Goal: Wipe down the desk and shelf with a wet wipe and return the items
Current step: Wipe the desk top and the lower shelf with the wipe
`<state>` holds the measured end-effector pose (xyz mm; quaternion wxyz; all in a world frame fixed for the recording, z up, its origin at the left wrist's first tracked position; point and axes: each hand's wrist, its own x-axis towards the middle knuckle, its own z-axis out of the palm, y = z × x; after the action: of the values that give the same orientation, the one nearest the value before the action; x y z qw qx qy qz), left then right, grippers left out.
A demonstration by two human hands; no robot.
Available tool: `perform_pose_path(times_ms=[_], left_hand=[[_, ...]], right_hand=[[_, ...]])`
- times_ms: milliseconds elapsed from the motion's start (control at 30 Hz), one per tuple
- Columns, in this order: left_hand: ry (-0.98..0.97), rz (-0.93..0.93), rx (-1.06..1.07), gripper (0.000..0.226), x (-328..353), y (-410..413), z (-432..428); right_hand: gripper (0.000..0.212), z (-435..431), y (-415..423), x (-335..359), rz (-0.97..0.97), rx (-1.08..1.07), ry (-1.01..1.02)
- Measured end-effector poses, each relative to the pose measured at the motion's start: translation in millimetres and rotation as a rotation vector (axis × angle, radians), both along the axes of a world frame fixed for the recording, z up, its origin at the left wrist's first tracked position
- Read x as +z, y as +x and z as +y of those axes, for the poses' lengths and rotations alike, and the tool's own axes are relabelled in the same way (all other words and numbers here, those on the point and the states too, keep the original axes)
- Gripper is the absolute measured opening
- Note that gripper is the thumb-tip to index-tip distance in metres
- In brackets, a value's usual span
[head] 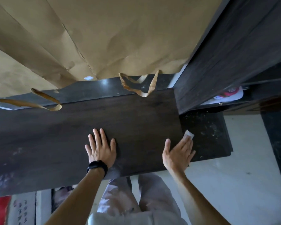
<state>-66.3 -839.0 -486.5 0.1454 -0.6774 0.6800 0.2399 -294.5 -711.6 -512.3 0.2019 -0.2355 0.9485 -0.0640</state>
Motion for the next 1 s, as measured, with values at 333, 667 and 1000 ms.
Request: perform_pose_path(times_ms=[333,667,1000], left_hand=[[-0.033,0.074,-0.132,0.066,-8.6,-36.7,86.0],[-0.087,0.076,-0.105,0.062,-8.9,8.9,120.2],[-0.116,0.139,-0.038,0.062,-11.5,-37.5,154.2]], right_hand=[[0.081,-33.5,-42.2,-6.2,0.04,0.367,-0.03],[0.067,26.5,60.1,-8.0,0.025,1.167,-0.204],[0.079,22.8,-28.8,-11.0,0.052,0.537,-0.097]])
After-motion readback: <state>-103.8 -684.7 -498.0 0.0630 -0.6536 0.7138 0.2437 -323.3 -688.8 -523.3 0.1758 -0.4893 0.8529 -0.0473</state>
